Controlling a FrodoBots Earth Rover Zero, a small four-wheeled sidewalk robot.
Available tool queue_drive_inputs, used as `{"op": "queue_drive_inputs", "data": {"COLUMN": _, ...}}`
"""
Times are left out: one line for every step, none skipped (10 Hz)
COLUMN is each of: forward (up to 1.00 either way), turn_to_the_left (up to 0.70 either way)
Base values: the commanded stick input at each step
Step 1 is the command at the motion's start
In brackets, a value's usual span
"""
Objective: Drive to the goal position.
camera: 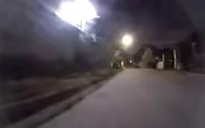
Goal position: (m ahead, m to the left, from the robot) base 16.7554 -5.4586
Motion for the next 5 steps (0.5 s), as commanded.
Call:
{"op": "queue_drive_inputs", "data": {"forward": 0.70, "turn_to_the_left": -0.06}}
{"op": "queue_drive_inputs", "data": {"forward": 0.70, "turn_to_the_left": -0.14}}
{"op": "queue_drive_inputs", "data": {"forward": 0.70, "turn_to_the_left": -0.35}}
{"op": "queue_drive_inputs", "data": {"forward": 0.70, "turn_to_the_left": -0.35}}
{"op": "queue_drive_inputs", "data": {"forward": 0.70, "turn_to_the_left": -0.35}}
